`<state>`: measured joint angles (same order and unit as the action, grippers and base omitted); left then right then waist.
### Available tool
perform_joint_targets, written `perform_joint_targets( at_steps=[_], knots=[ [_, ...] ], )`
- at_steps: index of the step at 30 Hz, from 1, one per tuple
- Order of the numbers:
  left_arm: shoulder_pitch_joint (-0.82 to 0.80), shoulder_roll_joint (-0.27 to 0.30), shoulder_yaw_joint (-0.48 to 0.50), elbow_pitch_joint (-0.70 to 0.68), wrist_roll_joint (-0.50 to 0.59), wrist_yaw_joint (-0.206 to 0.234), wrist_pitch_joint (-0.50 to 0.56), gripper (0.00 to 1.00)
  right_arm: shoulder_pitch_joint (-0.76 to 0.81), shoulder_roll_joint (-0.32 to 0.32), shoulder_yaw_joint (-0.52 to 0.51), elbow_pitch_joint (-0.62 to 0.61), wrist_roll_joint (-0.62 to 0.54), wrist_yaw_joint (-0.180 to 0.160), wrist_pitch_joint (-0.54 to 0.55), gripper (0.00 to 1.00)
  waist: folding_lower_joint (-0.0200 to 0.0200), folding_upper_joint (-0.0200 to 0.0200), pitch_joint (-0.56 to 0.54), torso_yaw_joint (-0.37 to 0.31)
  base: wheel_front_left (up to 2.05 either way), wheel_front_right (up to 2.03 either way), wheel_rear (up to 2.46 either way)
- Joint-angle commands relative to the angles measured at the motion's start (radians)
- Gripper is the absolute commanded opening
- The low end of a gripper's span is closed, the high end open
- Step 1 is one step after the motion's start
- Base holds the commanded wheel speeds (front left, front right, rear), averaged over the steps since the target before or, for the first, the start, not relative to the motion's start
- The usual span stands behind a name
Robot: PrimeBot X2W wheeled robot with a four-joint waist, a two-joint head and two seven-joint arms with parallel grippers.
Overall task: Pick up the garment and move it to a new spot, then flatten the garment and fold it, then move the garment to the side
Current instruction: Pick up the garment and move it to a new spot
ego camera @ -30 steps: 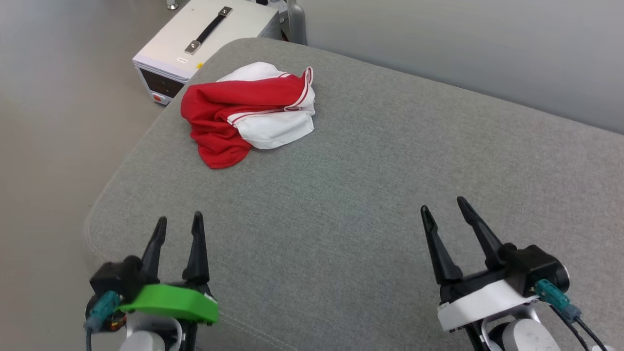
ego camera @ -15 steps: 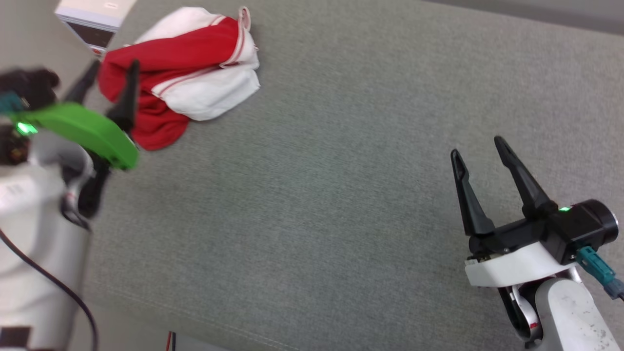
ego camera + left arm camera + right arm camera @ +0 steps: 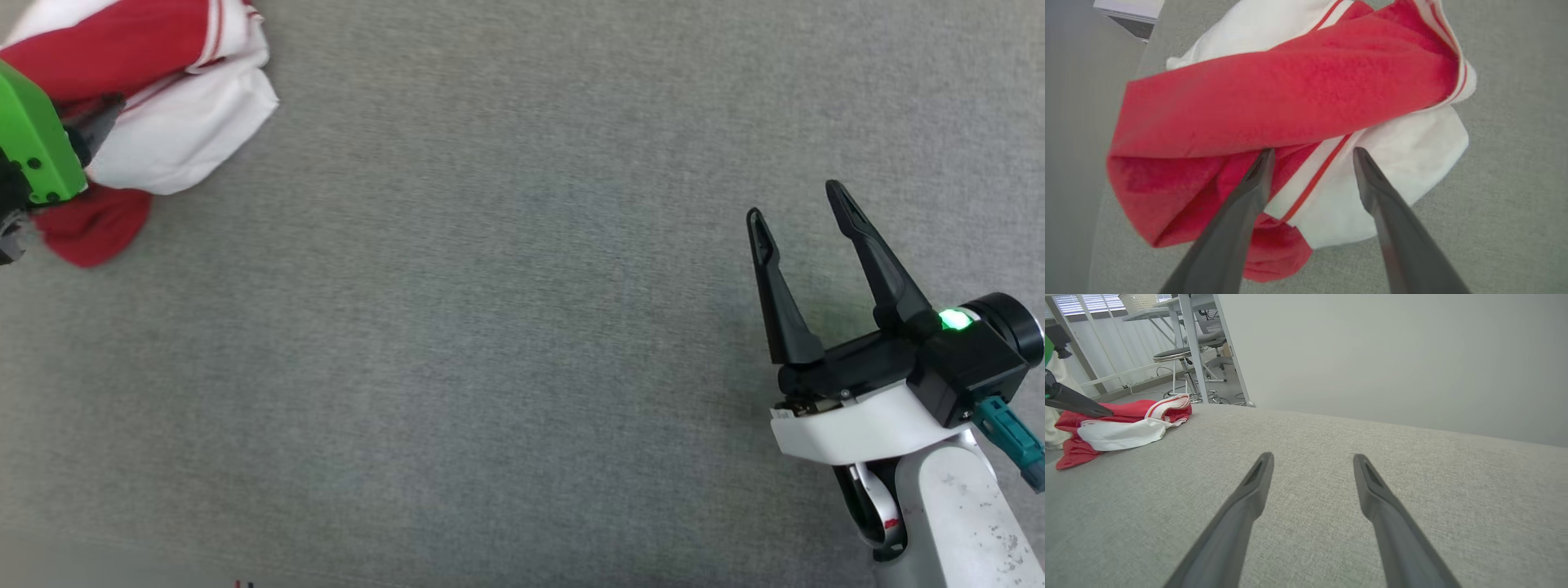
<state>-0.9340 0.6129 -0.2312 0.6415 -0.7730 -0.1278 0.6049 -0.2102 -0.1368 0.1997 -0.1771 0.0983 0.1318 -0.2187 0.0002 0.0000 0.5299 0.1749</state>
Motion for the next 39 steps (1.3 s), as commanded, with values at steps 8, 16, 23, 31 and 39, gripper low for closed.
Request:
perform_joint_targets(
  at_steps=[8,16,23,31,39],
  knots=[
    [-0.053,0.018,-0.052,0.129,-0.039,-0.003,0.035,1.0,-0.025,0.002,0.004,-0.012,-0.014,-0.001,-0.009,1.0,-0.0002,0.0,0.099,-0.09,0.0,0.0,0.0],
    [-0.027,-0.001,-0.117,0.156,-0.15,-0.003,0.12,0.0,-0.022,-0.001,-0.013,-0.016,-0.025,-0.001,-0.006,1.0,-0.0002,0.0,0.106,-0.089,0.0,0.0,0.0],
    [-0.014,0.034,-0.158,0.105,-0.214,-0.003,0.069,0.0,-0.026,0.005,-0.006,0.009,-0.025,-0.001,-0.009,1.0,-0.0002,0.0,0.063,-0.074,0.0,0.0,0.0],
    [0.004,0.108,-0.218,0.039,-0.177,-0.003,-0.238,0.0,-0.011,0.03,-0.013,0.08,0.001,-0.001,-0.031,1.0,-0.0002,0.0,-0.079,-0.078,0.0,0.0,0.0],
    [0.009,0.141,-0.267,-0.08,-0.165,-0.003,-0.442,0.0,0.032,0.054,-0.025,0.135,0.028,-0.001,-0.042,1.0,-0.0002,0.0,-0.235,-0.067,0.0,0.0,0.0]
  ],
)
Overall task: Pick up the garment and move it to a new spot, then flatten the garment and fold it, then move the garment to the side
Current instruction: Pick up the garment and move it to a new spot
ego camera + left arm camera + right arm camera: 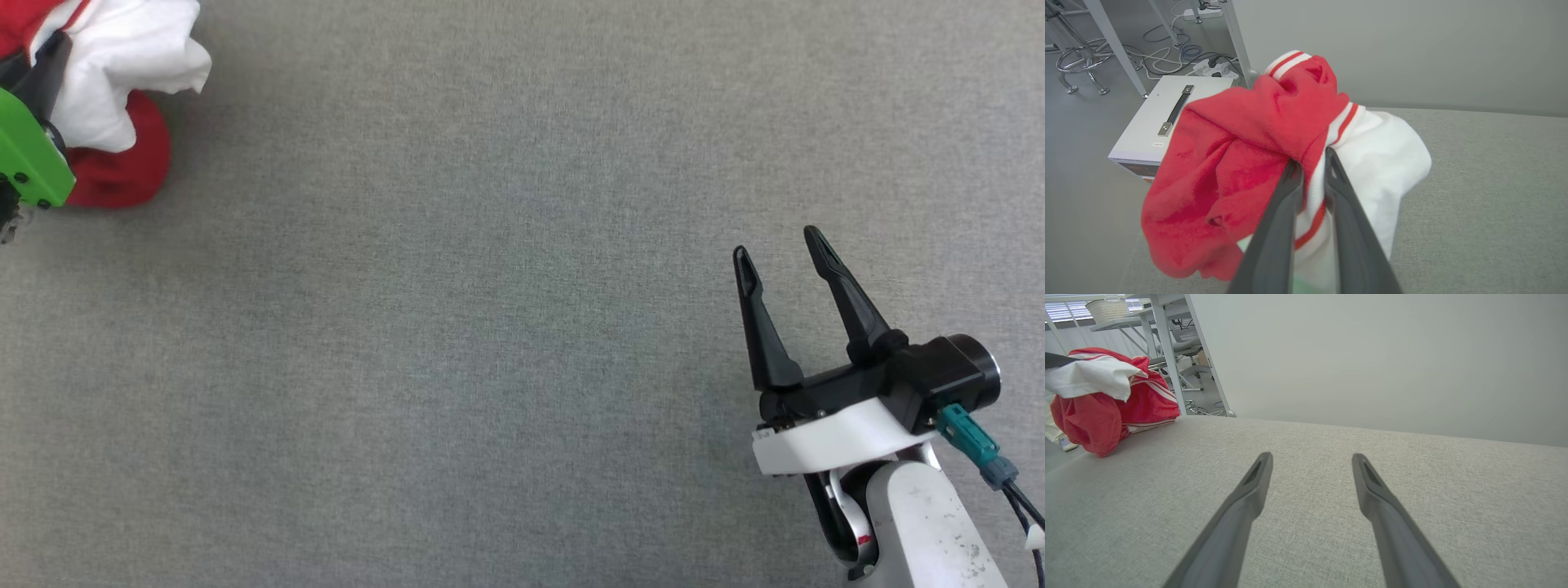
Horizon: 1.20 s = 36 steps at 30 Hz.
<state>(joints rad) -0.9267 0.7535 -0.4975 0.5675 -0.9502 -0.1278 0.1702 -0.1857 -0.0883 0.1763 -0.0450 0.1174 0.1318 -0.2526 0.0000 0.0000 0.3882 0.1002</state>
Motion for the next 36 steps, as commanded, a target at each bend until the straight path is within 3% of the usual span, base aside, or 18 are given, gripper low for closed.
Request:
perform_joint_targets(
  at_steps=[1,8,16,24,29,36],
  knots=[
    [0.0,-0.004,0.0,-0.019,0.013,-0.003,-0.024,0.0,0.011,0.008,-0.003,0.005,0.011,-0.001,-0.008,1.0,0.0,0.0,-0.111,0.01,0.0,0.0,0.0],
    [-0.021,-0.036,-0.02,-0.167,0.064,0.033,-0.075,0.0,0.056,0.027,-0.012,0.007,0.032,-0.001,-0.009,1.0,0.0,0.0,-0.223,0.007,0.0,0.0,0.0],
    [-0.016,-0.114,-0.028,-0.361,0.042,0.145,-0.029,0.0,0.098,0.036,-0.027,0.0,0.048,-0.001,-0.009,1.0,0.0,0.0,-0.298,-0.034,0.0,0.0,0.0],
    [0.006,-0.211,-0.067,-0.421,0.061,0.237,-0.038,0.0,0.107,0.038,-0.028,-0.013,0.07,-0.001,-0.009,1.0,0.0,0.0,-0.296,-0.117,0.0,0.0,0.0],
    [0.083,-0.29,-0.153,-0.415,0.047,0.218,-0.021,0.0,0.108,0.038,-0.056,-0.015,0.077,-0.001,-0.009,1.0,0.0,0.0,-0.286,-0.174,0.0,0.0,0.0],
    [0.193,-0.473,-0.302,-0.314,0.055,0.208,-0.043,0.0,0.088,0.038,-0.193,-0.03,0.101,-0.001,-0.009,1.0,0.0,0.0,-0.25,-0.231,0.0,0.0,0.0]
  ],
)
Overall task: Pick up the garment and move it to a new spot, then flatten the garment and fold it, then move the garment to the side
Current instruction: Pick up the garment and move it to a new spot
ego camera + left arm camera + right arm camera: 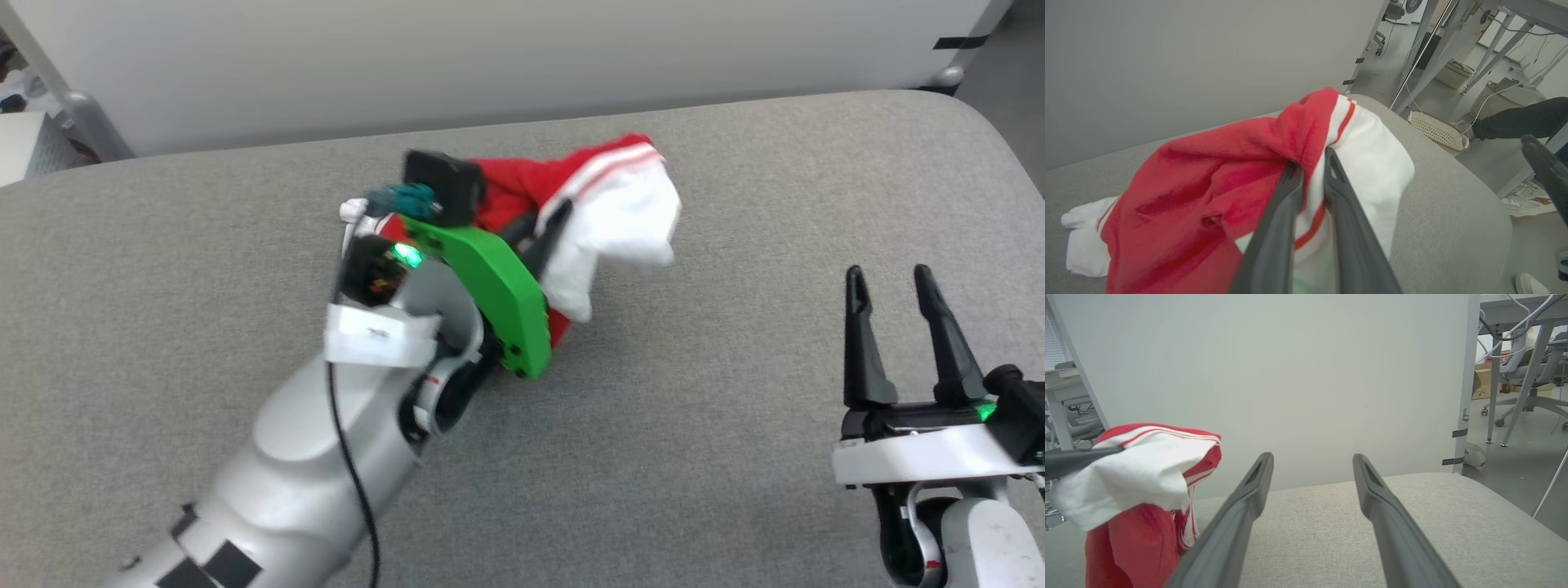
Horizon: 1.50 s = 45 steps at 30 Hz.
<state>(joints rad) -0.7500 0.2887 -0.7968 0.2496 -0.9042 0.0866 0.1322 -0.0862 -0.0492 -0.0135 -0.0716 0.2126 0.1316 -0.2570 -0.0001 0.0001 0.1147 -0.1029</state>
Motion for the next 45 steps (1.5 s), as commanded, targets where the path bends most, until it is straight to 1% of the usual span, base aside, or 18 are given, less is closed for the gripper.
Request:
perform_joint_targets(
  at_steps=[1,3,6,7,8,11,14,17,19,23,28,33,37,41,45],
  knots=[
    [0.025,-0.033,-0.025,0.026,0.014,-0.008,-0.006,0.0,-0.015,-0.001,-0.018,-0.003,0.01,-0.001,-0.005,1.0,0.0001,-0.0001,0.029,-0.035,0.0,0.0,0.0],
    [0.045,-0.085,-0.072,0.08,0.022,-0.016,-0.002,0.0,-0.024,-0.001,-0.038,-0.001,0.018,-0.001,-0.005,1.0,0.0001,-0.0001,0.041,-0.05,0.0,0.0,0.0],
    [0.071,-0.156,-0.123,0.16,0.021,-0.031,0.004,0.0,-0.033,-0.001,-0.038,-0.001,0.024,-0.001,-0.005,1.0,0.0001,-0.0001,0.059,-0.067,0.0,0.0,0.0],
    [0.076,-0.17,-0.137,0.182,0.022,-0.035,0.005,0.42,-0.035,-0.001,-0.039,0.0,0.026,-0.001,-0.005,1.0,0.0001,-0.0001,0.062,-0.069,0.0,0.0,0.0],
    [0.081,-0.184,-0.154,0.208,0.022,-0.043,0.008,1.0,-0.036,-0.001,-0.037,0.003,0.029,-0.001,-0.005,1.0,0.0001,-0.0001,0.066,-0.071,0.0,0.0,0.0],
    [0.078,-0.206,-0.179,0.263,0.029,-0.059,-0.004,1.0,-0.037,-0.001,-0.018,0.013,0.033,-0.001,-0.005,1.0,0.0001,-0.0001,0.071,-0.074,0.0,0.0,0.0],
    [0.06,-0.219,-0.177,0.299,0.03,-0.077,-0.048,1.0,-0.037,-0.001,-0.001,0.024,0.033,-0.001,-0.005,1.0,0.0001,-0.0001,0.067,-0.063,0.0,0.0,0.0],
    [0.035,-0.222,-0.16,0.322,0.033,-0.09,-0.099,1.0,-0.031,-0.001,0.004,0.033,0.025,-0.001,-0.005,1.0,0.0001,-0.0001,0.053,-0.039,0.0,0.0,0.0],
    [0.016,-0.214,-0.144,0.332,0.041,-0.097,-0.138,1.0,-0.027,-0.001,0.002,0.038,0.019,-0.001,-0.005,1.0,0.0001,-0.0001,0.038,-0.019,0.0,0.0,0.0],
    [-0.014,-0.168,-0.107,0.325,0.06,-0.102,-0.222,1.0,-0.014,-0.001,-0.001,0.045,0.006,-0.001,-0.005,1.0,0.0001,-0.0001,0.001,0.03,0.0,0.0,0.0],
    [-0.009,-0.061,-0.07,0.283,0.105,-0.09,-0.33,1.0,0.013,-0.001,-0.005,0.053,-0.013,-0.001,-0.005,1.0,0.0001,-0.0001,-0.048,0.094,0.0,0.0,0.0],
    [0.085,0.052,-0.014,0.199,0.131,-0.053,-0.382,1.0,0.041,-0.001,-0.017,0.059,-0.027,-0.001,-0.005,1.0,0.0001,-0.0001,-0.089,0.146,0.0,0.0,0.0],
    [0.205,0.108,0.053,0.102,0.139,-0.027,-0.393,1.0,0.062,-0.001,-0.024,0.064,-0.034,-0.001,-0.005,1.0,0.0001,-0.0001,-0.115,0.174,0.0,0.0,0.0],
    [0.333,0.126,0.131,-0.014,0.202,-0.014,-0.394,1.0,0.082,-0.001,-0.025,0.07,-0.038,-0.001,-0.005,1.0,0.0001,-0.0001,-0.127,0.193,0.0,0.0,0.0],
    [0.48,0.104,0.227,-0.109,0.269,-0.012,-0.394,1.0,0.099,-0.001,-0.02,0.078,-0.039,-0.001,-0.005,1.0,0.0001,-0.0001,-0.138,0.196,0.0,0.0,0.0]
  ],
)
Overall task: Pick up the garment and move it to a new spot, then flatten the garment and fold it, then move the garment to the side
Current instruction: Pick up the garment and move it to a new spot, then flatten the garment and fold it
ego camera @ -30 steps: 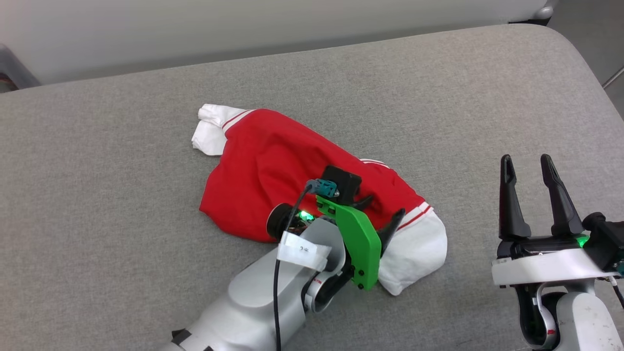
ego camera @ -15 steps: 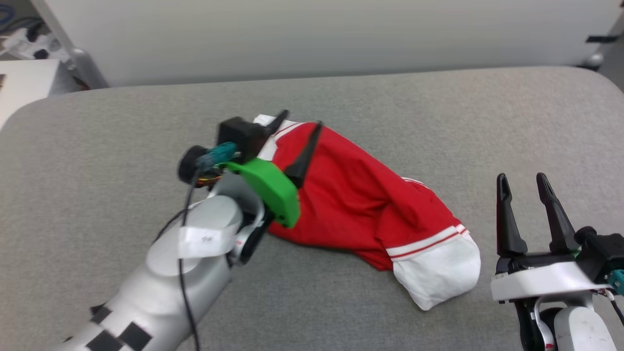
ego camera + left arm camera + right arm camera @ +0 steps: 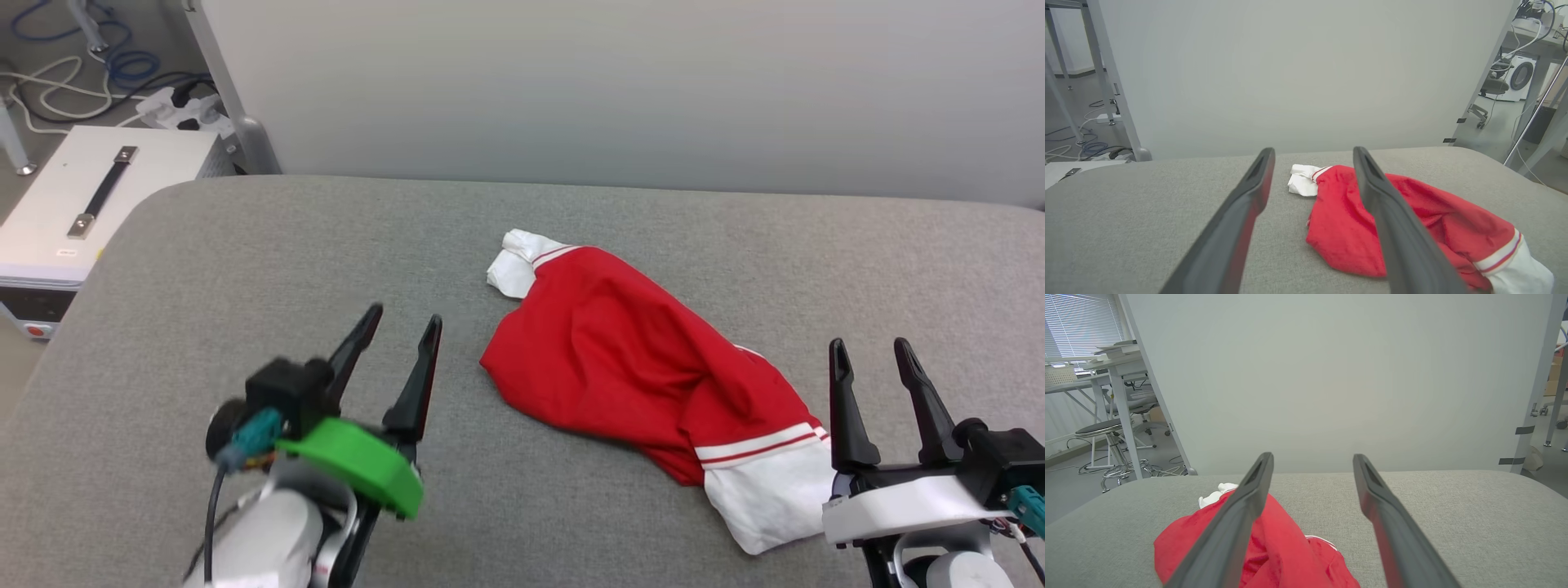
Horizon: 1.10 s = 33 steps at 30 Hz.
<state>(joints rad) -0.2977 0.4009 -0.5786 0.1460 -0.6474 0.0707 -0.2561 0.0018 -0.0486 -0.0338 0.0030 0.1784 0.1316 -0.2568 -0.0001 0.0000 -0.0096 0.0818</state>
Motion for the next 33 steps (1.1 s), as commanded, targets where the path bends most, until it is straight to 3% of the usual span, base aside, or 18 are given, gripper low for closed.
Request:
perform_joint_targets(
  at_steps=[1,10,16,25,29,33],
  knots=[
    [0.058,-0.015,0.029,-0.02,0.028,0.003,-0.005,1.0,0.013,-0.002,0.0,0.006,-0.004,-0.001,-0.005,1.0,0.0001,0.0,-0.015,0.011,0.0,0.0,0.0],
    [0.241,-0.111,0.179,-0.071,0.183,-0.057,-0.006,1.0,0.037,-0.002,0.006,0.023,0.014,-0.001,-0.005,1.0,0.0001,0.0,-0.026,0.008,0.0,0.0,0.0],
    [0.271,-0.181,0.26,-0.081,0.253,-0.117,-0.006,1.0,0.038,-0.002,0.008,0.026,0.013,-0.001,-0.005,1.0,0.0001,0.0,-0.026,0.008,0.0,0.0,0.0],
    [0.273,-0.236,0.323,-0.065,0.32,-0.175,-0.006,1.0,0.034,-0.002,0.018,0.045,-0.008,-0.001,0.002,1.0,0.0001,0.0,-0.005,0.019,0.0,0.0,0.0],
    [0.258,-0.261,0.326,-0.057,0.338,-0.19,-0.006,1.0,-0.013,-0.021,0.063,0.031,-0.039,-0.001,0.14,1.0,0.0001,0.0,0.033,0.048,0.0,0.0,0.0],
    [0.231,-0.277,0.326,-0.056,0.345,-0.197,-0.006,1.0,-0.092,-0.107,0.17,0.001,0.003,-0.001,0.38,1.0,0.0001,0.0,0.078,0.081,0.0,0.0,0.0]
  ],
)
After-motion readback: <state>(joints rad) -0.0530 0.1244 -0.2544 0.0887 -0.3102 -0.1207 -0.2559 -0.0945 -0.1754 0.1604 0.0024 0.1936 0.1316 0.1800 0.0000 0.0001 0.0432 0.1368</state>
